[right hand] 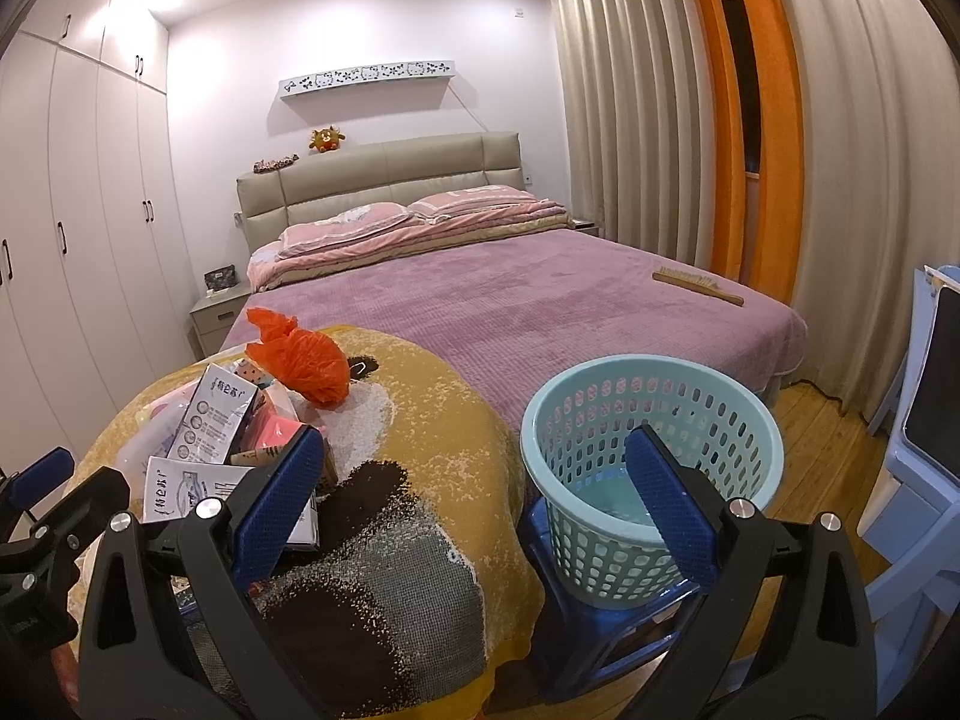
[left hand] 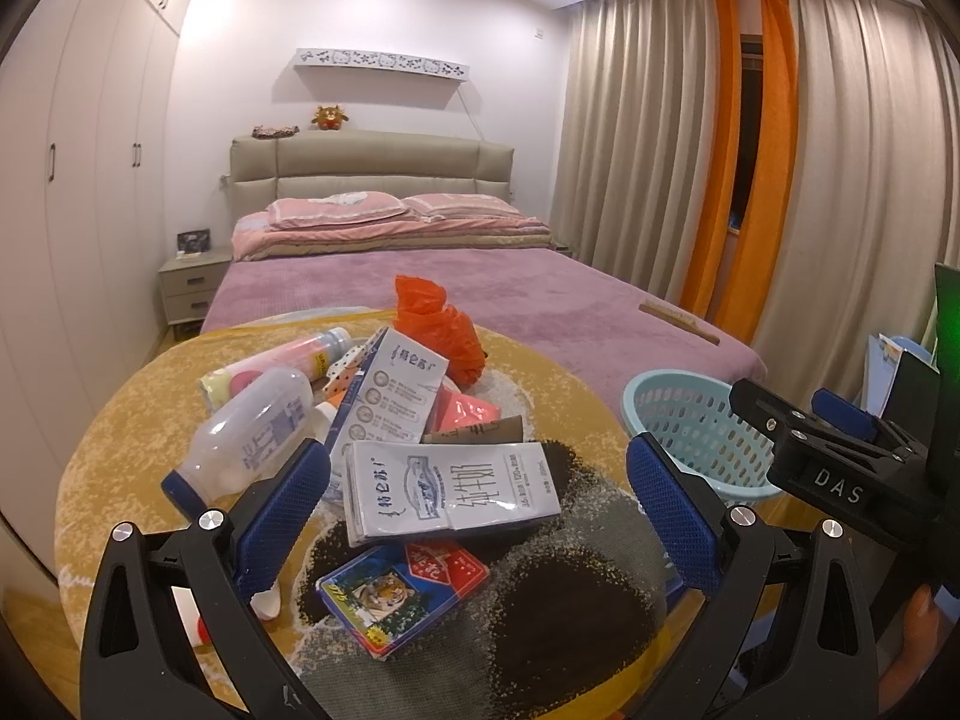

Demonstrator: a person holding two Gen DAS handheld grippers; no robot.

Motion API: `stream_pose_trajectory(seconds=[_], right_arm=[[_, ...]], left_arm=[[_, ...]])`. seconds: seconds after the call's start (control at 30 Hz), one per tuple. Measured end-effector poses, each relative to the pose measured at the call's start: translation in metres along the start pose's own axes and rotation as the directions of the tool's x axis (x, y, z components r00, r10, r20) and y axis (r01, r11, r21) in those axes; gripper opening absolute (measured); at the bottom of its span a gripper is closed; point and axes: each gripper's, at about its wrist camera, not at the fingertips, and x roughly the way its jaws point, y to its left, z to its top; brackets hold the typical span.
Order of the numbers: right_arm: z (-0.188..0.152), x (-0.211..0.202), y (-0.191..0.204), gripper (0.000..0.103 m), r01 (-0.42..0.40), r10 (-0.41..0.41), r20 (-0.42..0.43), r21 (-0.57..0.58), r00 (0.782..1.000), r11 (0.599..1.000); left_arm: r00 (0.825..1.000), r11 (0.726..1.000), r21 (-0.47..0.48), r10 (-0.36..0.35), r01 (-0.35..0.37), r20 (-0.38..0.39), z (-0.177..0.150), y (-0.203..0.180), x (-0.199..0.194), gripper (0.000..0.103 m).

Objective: Collect trash

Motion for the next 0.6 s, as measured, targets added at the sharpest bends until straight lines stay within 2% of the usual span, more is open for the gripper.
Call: stream_pose_trajectory(seconds=[0.33,0.6], right_arm=[[0.000,0.000,0.011,0.095,0.002,-0.002,-0.002,-0.031,1.000,1.000],[-0.001,0.002,0.020,0.095,-0.008,0.007,-0.006,-0.057,1.000,0.998]], left_arm=[[1.000,1.000,-0.016,0.015,-0.015,0.007,0.000,0.004,0.002,0.095],[1.000,0.999,-0.038,-0.005,0.005,0.006,0.001,0.014,0.004,0.095]])
